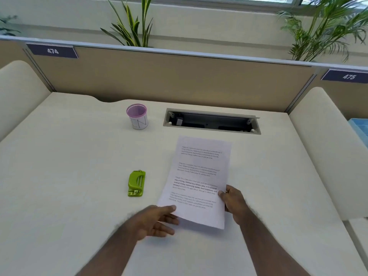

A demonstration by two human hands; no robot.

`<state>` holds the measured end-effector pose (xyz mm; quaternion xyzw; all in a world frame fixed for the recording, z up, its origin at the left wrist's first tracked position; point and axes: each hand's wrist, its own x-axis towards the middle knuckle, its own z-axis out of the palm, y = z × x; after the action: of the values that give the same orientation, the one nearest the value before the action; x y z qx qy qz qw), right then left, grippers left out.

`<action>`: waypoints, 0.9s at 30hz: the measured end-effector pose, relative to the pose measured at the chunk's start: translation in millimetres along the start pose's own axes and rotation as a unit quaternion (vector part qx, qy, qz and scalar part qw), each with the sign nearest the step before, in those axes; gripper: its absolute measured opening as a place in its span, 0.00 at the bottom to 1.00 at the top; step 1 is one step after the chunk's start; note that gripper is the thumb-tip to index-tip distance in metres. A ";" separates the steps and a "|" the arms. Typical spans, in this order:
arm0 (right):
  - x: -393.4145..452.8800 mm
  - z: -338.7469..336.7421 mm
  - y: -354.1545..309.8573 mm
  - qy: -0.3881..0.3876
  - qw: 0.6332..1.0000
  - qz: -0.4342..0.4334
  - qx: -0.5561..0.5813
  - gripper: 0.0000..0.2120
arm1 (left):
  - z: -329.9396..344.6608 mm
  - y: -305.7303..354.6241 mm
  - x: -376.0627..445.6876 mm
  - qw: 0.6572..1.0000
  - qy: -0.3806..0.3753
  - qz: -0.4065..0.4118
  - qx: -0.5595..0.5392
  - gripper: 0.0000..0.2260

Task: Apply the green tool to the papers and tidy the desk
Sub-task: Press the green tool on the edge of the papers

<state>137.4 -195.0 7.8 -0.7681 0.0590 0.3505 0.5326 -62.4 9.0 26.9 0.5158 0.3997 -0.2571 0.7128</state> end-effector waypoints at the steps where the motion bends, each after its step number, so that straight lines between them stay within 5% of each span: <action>1: 2.1 0.3 1.9 0.004 1.000 0.005 -0.009 0.10 | -13.0 5.0 -2.6 0.999 0.015 -0.008 0.045 0.19; 4: 7.0 2.0 10.1 0.011 0.999 0.018 -0.025 0.11 | -54.4 20.5 2.5 0.968 0.209 0.109 0.089 0.11; 6: 9.1 3.8 15.5 0.019 0.999 0.018 -0.040 0.10 | -80.2 32.5 5.3 0.896 0.392 0.177 0.109 0.08; 8: 9.6 5.7 18.4 0.021 0.997 0.003 -0.071 0.10 | -101.0 38.3 10.9 0.847 0.477 0.167 0.166 0.12; 12: 9.6 8.7 18.5 0.018 0.992 -0.038 -0.123 0.11 | -114.2 35.7 27.9 0.868 0.439 0.087 0.215 0.22; 20: 10.5 6.3 23.7 0.014 0.991 -0.050 -0.125 0.11 | -106.4 44.2 42.1 0.910 0.378 0.158 0.061 0.04; 27: 12.8 5.5 26.6 0.011 0.994 -0.034 -0.105 0.11 | -78.3 54.7 48.6 0.939 0.300 0.169 -0.005 0.02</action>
<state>132.0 -198.0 -21.5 -0.8250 0.0015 0.3284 0.4599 -17.0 103.3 3.8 0.6250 0.5037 0.0361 0.5952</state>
